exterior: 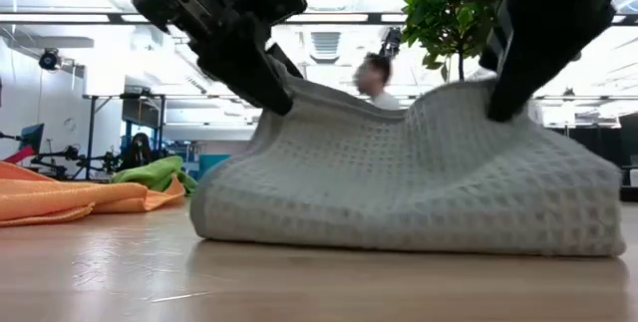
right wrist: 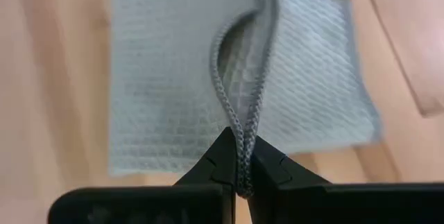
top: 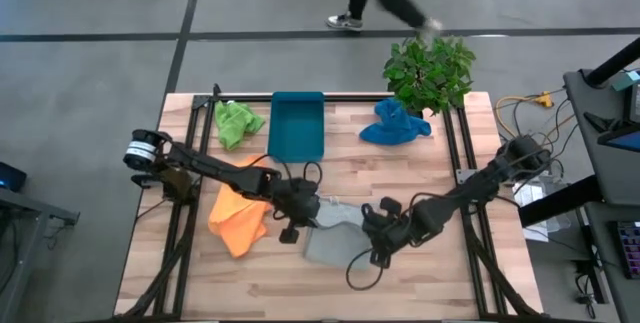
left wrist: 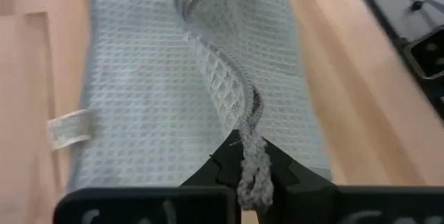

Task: Fold microfiber towels
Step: Fold the grey microfiber cloth

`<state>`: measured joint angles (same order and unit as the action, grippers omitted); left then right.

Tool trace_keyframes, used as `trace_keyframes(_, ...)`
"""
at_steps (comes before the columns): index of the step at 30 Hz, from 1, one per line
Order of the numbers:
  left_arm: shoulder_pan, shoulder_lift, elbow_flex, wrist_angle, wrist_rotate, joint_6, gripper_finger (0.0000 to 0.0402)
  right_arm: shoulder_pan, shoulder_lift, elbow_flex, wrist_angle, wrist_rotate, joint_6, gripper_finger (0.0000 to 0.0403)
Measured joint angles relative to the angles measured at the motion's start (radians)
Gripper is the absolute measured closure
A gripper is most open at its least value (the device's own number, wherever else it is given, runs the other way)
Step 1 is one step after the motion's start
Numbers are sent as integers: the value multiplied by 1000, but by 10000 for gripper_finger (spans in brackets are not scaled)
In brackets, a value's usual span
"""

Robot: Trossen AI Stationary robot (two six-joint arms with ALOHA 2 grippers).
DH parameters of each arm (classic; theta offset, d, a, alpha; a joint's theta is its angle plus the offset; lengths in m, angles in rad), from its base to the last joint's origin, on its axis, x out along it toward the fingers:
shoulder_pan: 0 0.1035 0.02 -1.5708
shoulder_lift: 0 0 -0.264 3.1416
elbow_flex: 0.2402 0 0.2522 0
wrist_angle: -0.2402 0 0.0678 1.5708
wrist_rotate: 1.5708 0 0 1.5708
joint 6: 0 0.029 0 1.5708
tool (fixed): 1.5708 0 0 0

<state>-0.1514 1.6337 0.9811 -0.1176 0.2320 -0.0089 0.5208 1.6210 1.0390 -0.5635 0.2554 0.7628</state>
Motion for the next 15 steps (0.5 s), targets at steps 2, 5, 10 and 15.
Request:
trace_keyframes(2,12,0,-9,-5,-4,7,402,-14,-21,-27,12,-1,0,394)
trace_keyframes(5,27,0,-26,3,-6,33,402,-38,-35,-56,26,-17,-3,394)
trace_keyframes(10,40,0,-44,2,-15,47,402,-73,-32,-84,60,-28,-18,394)
trace_keyframes(15,46,0,-46,9,-81,52,402,-108,-32,-110,95,-34,-23,394)
